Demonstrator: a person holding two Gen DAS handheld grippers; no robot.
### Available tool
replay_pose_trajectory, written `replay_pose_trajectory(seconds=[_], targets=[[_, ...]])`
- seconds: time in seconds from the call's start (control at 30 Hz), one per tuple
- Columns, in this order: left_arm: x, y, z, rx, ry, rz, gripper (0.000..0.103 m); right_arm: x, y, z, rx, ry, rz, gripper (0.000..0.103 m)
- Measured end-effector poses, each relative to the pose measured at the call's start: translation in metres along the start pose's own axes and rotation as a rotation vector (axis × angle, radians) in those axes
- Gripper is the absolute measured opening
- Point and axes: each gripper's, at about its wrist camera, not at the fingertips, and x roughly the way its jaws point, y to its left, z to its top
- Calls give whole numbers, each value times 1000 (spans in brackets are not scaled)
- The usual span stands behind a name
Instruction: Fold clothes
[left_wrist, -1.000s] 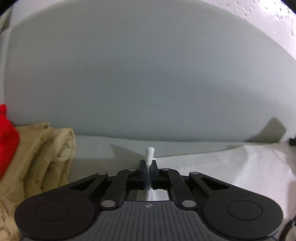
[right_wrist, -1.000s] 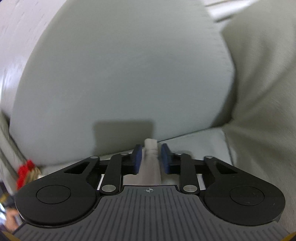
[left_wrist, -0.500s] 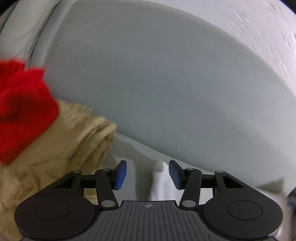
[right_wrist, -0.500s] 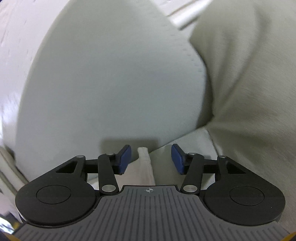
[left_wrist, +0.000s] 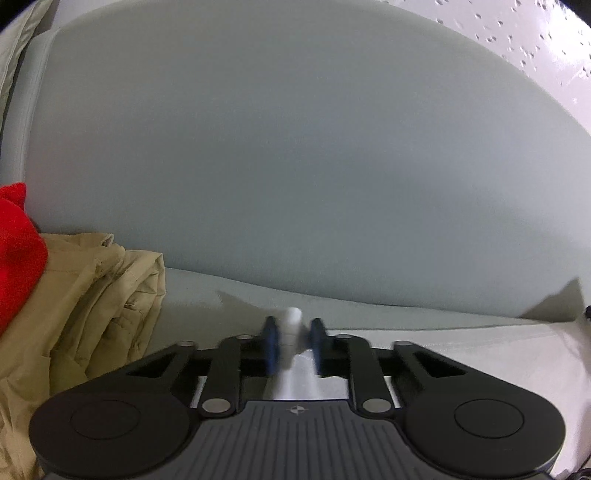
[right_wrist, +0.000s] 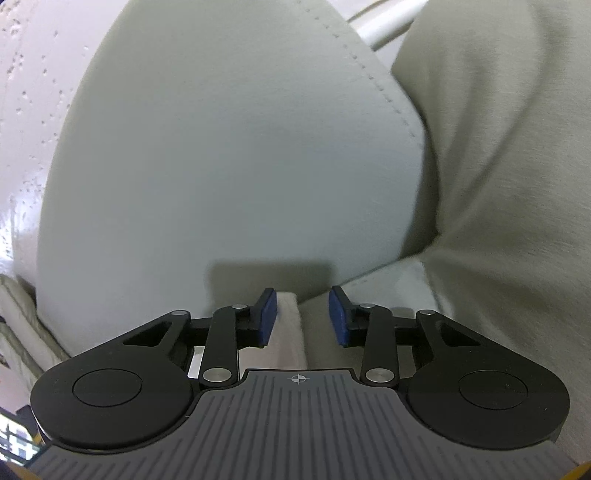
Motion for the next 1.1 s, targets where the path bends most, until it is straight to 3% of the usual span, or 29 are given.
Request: replay_pose_trajectory(seconds=[0.1, 0.13, 0.2, 0.4, 0.63, 0.8, 0.9, 1.0, 1.1], targets=[[0, 13, 4, -26, -1, -1, 3, 8, 11, -3, -45, 16, -10, 22], [0, 16, 5, -38, -1, 2, 3, 10, 15, -6, -70, 22, -22, 4], [-2, 16, 6, -67, -4, 14, 3, 9, 21, -12, -117, -8, -66, 4], [-37, 10, 14, -67, -50, 7, 3, -12, 33, -26, -61, -91, -82, 4], [-122, 20, 11, -134, -108, -84, 3, -89, 58, -47, 31, -149, -66, 3], [-195, 26, -24, -214, -64, -110, 3, -170, 54, -73, 98, -155, -24, 3], [-202, 3, -68, -137, 74, 0, 3, -221, 33, -100, 147, -94, -54, 3], [-244, -21, -117, -89, 106, 14, 3, -255, 13, -143, 162, -4, -129, 3], [-266, -47, -144, -30, 94, 53, 3, -283, 11, -179, 143, -9, -163, 3]])
